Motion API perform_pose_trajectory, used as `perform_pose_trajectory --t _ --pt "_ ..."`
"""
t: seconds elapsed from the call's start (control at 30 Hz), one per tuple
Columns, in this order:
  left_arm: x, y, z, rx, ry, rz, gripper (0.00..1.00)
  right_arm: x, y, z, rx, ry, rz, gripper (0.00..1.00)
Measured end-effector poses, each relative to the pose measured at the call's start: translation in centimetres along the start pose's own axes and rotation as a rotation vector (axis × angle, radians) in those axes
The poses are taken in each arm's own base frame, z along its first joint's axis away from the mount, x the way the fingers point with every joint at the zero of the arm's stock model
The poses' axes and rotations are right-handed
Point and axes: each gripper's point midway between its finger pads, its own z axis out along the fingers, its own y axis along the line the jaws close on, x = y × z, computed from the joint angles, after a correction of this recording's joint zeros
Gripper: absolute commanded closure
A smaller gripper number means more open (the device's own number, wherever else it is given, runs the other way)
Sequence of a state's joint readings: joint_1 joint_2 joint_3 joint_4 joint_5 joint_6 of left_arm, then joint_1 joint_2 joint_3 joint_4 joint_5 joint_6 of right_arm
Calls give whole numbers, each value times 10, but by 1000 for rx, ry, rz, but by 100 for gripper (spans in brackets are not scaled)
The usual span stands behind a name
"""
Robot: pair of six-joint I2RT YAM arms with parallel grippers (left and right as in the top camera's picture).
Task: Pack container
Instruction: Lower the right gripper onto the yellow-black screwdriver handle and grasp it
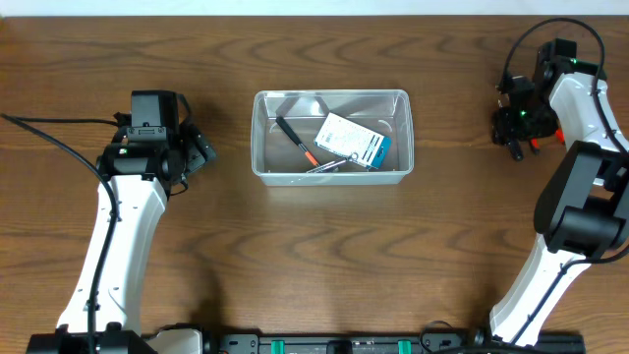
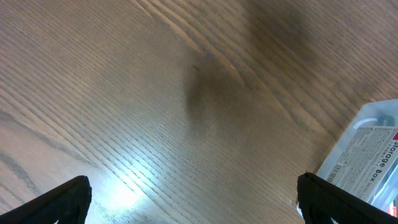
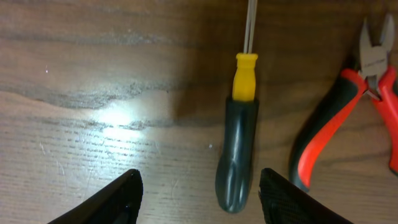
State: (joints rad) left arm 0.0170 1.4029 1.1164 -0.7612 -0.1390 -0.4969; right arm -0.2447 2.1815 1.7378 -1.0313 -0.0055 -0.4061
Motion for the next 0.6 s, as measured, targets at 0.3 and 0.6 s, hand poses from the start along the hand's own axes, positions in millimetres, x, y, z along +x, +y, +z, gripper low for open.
perform_pose_trajectory --t 0.3,0.6 --pt "0 0 0 0 0 0 2 -1 -3 9 22 -13 -3 36" --pt "0 0 0 0 0 0 2 1 -9 12 52 1 -3 37"
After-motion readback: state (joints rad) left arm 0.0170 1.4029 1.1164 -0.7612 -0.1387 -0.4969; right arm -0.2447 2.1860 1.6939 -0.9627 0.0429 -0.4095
